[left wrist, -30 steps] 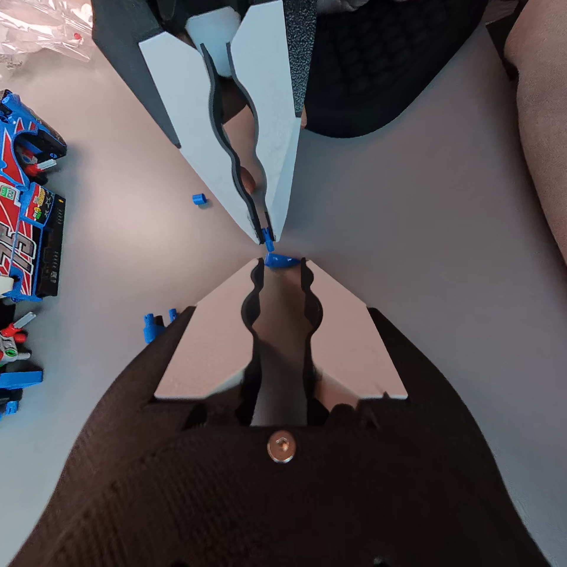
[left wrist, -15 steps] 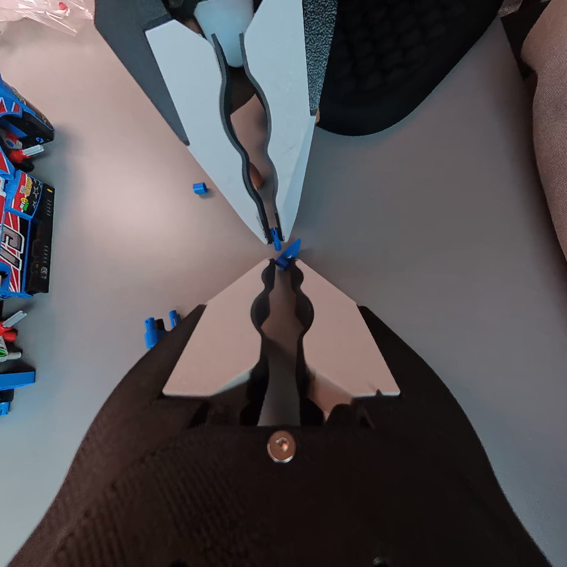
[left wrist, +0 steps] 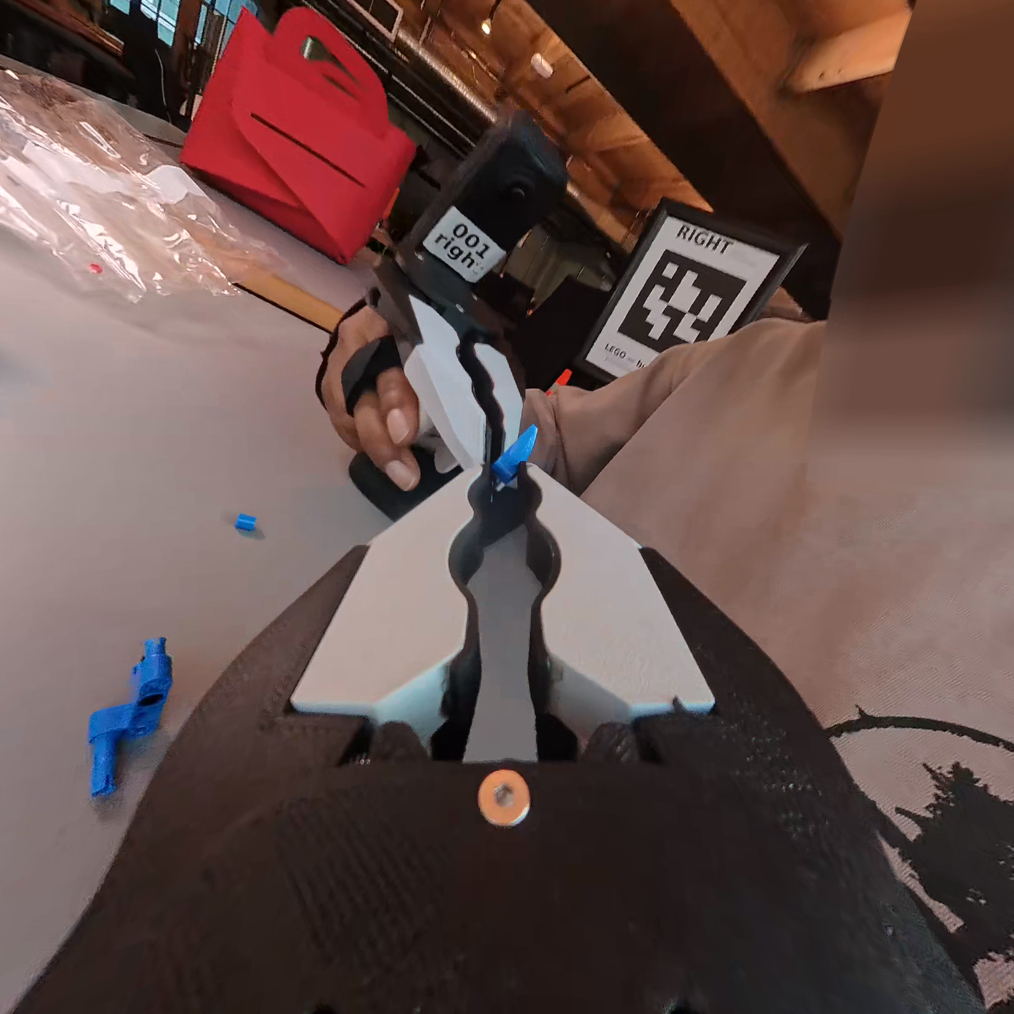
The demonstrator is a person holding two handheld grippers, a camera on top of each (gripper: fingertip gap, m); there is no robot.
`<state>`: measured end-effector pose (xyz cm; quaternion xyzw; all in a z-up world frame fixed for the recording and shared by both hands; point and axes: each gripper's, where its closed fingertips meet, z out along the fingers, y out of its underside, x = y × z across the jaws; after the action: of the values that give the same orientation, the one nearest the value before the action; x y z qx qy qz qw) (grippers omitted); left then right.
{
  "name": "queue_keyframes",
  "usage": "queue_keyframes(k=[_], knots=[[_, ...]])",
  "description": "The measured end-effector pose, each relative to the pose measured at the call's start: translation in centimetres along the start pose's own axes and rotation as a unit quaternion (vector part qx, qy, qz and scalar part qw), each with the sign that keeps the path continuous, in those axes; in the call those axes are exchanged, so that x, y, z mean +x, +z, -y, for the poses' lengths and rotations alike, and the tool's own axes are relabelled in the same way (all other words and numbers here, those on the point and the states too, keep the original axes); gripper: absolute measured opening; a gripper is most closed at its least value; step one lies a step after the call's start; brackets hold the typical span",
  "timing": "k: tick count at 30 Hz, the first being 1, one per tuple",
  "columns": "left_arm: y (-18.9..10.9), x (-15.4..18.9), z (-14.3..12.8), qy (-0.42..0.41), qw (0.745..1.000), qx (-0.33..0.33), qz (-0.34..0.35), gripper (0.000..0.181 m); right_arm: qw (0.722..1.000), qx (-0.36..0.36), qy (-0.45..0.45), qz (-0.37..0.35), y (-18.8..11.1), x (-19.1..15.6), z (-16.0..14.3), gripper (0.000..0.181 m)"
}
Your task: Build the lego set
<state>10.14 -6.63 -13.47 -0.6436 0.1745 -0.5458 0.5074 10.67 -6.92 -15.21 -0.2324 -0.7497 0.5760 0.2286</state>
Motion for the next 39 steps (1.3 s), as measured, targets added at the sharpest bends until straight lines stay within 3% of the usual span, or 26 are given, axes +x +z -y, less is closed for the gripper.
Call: queue_keyframes(k=[5,11,13,27,30,34,39], knots=[[0.1,-0.2,0.0,-0.052,0.998,0.013,-0.018,0.006,0.999,0.036,0.009,0.03,0.8,-1.3,1.3,0.003],[1.0,0.6,-1.1,-0.039,0.999,-0.018,-0.029,0.006,0.99,0.093,0.081,0.062,0.2,-1.2,2.7,0.002],[1.3,1.1,-1.2,-0.026,0.999,-0.022,-0.032,0.0,0.987,0.101,0.1,0.071,0.3,-1.2,2.8,0.002],[1.3,2.0,-0.8,-0.028,0.998,-0.002,-0.051,0.001,0.978,0.124,0.139,0.092,0.2,-1.2,3.1,0.002],[0.8,0.9,-0.6,-0.018,1.0,-0.009,-0.017,0.004,0.979,0.13,0.139,0.079,-0.4,-0.6,3.2,0.002],[-1.7,-2.4,-0.3,0.037,0.992,-0.042,0.113,0.007,0.982,0.124,0.14,0.018,-1.4,1.8,2.5,0.002],[-6.5,-6.9,-0.5,0.108,0.945,-0.123,0.283,0.01,0.987,0.062,0.139,-0.048,-1.5,4.0,-0.1,0.002]])
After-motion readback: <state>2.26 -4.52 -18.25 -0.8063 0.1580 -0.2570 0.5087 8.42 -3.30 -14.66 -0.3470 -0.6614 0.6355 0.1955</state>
